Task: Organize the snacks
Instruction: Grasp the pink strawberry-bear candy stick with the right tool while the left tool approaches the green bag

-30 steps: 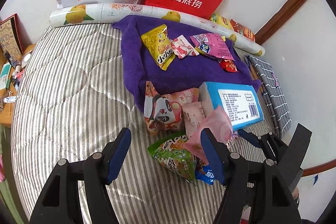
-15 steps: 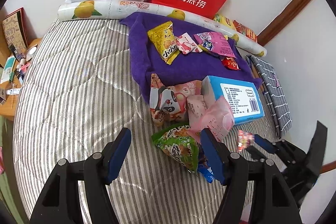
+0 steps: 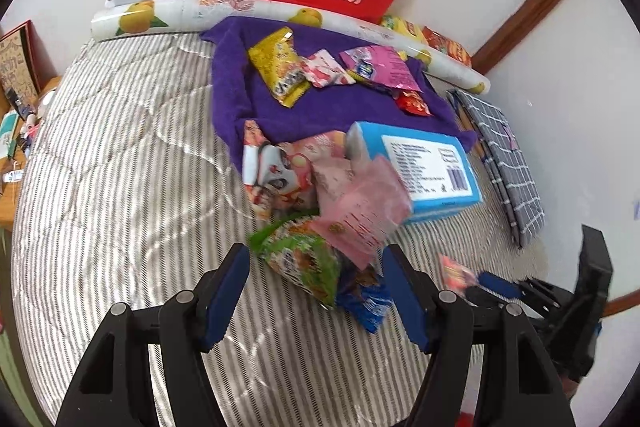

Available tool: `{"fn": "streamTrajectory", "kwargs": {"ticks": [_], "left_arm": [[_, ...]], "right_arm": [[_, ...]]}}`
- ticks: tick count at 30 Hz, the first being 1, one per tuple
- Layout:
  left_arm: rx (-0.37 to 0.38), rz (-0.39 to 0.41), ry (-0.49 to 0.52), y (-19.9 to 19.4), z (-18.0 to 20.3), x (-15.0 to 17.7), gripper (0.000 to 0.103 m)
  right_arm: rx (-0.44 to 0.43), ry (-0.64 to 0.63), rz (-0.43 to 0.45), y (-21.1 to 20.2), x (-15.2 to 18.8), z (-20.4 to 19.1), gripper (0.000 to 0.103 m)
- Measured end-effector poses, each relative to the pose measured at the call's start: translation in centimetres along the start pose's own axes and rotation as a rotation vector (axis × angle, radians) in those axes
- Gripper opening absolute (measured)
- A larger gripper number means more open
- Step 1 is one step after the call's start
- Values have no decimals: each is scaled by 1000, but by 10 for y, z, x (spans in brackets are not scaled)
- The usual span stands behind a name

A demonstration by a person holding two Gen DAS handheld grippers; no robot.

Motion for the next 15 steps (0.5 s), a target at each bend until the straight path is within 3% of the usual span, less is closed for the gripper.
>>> {"fn": "streamTrajectory", "kwargs": {"ticks": [5,9,13,15], "left_arm": [[-22,-4,7,-2,4,7,67],[-24,-8,-9,-3,2,14,67],[-47,-14,-18,-6,0,22,67],[-52,-13,-24,-7,0,24,67]], "right_arm": [[49,-65,82,-1,-3,-1,52],[-8,-124,96,3,-5,-9,52],[43,-215,132,7,-12,-19,53],[34,-308,145,8,-12,-30,62]]}}
Point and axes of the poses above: each gripper's, at about its wrist camera, not at the fingertips, and y roughly the way its jaws point, z to its right, x to its underside, the point moved 6 cm from there along y, roughly the way its jaws point, and after that the axes turned 13 degrees about y, right-handed, at the moved point
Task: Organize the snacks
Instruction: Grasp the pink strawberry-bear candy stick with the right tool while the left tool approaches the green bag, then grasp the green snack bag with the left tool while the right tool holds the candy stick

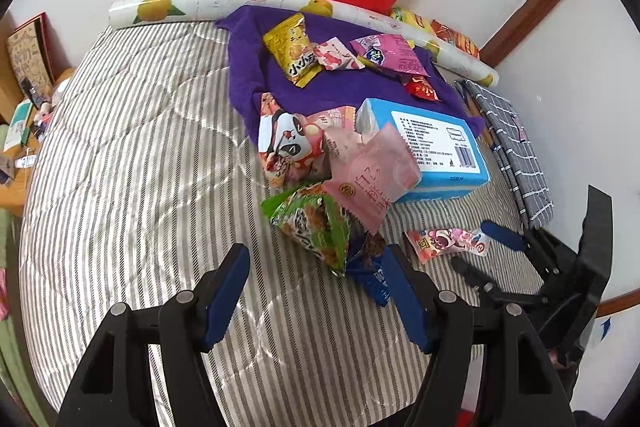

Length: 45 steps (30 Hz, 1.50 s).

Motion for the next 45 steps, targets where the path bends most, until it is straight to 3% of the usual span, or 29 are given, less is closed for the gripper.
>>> {"fn": "streamTrajectory", "kwargs": {"ticks": [5,7,8,9,10,12,16,19,22,29,35,37,40,45], "left_arm": [[-11,2,-4,-2,5,3,67],[-27,13,-17,-5,6,6,67],[-33,20,-17,-6,6,6,67],[-42,29,-14,-8,6,7,67],[-48,38,-16,-9,7,7,67],[-50,58,-25,-9,7,9,67],[-49,68,-20,1,10,13,67],[-65,59,-8,11,13,14,67],[-79,70,3,21,16,11,67],[-230,99,81,43,21,5,67],[-243,113,62,60,17,4,65],[-256,154,63,61,16,3,50],[-302,238,53,62,10,5,48],[-265,252,23,61,6,6,48]], "right_arm": [[3,-149,-13,22,-3,-14,66],[7,-145,-50,34,-3,-10,57],[-32,-116,-54,33,-3,-7,50],[-59,-80,-55,31,-3,-3,33],[-78,-38,-65,30,0,4,24],[-96,23,-52,24,2,14,19],[-68,154,-7,12,10,40,19],[22,229,50,4,16,68,19],[-3,276,43,7,21,78,19],[9,208,92,19,13,67,26],[-58,222,122,21,12,72,28],[-70,231,120,21,12,73,28],[-65,215,117,21,12,71,28],[-56,210,119,22,12,70,29]]}}
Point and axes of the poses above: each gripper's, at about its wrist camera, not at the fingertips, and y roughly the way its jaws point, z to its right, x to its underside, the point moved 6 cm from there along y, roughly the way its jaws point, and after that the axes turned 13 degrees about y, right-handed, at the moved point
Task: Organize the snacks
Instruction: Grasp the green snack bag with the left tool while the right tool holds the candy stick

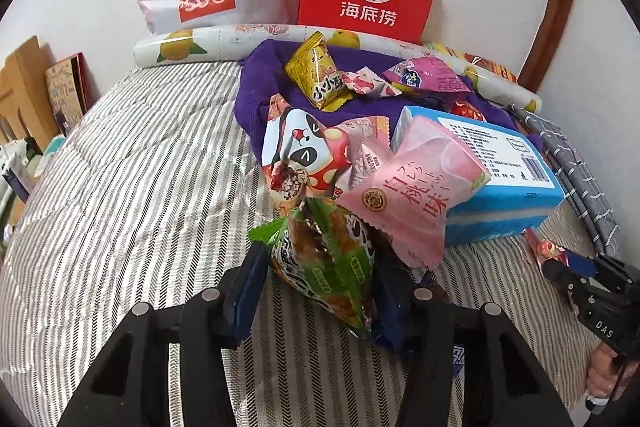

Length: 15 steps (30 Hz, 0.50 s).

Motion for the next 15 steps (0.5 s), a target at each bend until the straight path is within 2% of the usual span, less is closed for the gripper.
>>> {"fn": "streamTrajectory", "kwargs": {"ticks": [2,4,8,15], "left_arm": [[-5,-11,-1,2,0,1,49],[-18,-61,-3,12,-1,4,45],[-60,-73,24,16,1,5,46],[-58,-71,23,16,0,4,46]], "right_arm": [[5,0,1,0,0,-1,29],[16,-5,4,0,0,-1,29],[44,-27,13,1,2,-5,30],[31,-29,3,2,2,-5,30]]}}
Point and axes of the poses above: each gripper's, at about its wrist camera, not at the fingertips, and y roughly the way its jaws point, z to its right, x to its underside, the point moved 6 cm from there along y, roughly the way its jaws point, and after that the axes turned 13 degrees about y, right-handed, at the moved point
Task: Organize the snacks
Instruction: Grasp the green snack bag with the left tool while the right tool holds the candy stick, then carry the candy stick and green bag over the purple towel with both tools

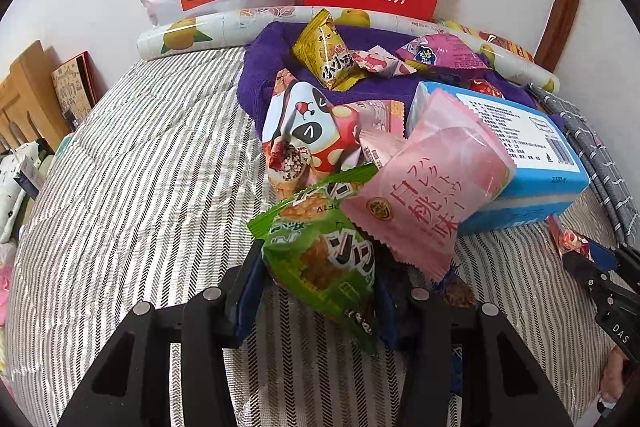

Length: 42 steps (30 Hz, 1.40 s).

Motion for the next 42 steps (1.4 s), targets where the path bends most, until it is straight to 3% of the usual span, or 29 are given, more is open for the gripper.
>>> {"fn": "streamTrajectory", "kwargs": {"ticks": [6,11,21,27,33,42], "left_arm": [[72,36,-82,-6,-10,3,44],[30,19,-48,-5,-5,1,43],[51,-5,-58,-18,-8,9,42],[59,-31,-82,-34,-25,26,42],[84,-2,-102,-63,-38,30,42],[159,35,-65,-97,-21,16,42]], "right_arm": [[-5,2,8,0,1,-1,31],[11,-15,18,-2,1,-3,30],[25,-36,35,-8,4,-4,23],[-11,54,36,-23,10,1,20],[-22,83,45,-41,11,-5,20],[-24,131,56,-67,4,-23,20]]}}
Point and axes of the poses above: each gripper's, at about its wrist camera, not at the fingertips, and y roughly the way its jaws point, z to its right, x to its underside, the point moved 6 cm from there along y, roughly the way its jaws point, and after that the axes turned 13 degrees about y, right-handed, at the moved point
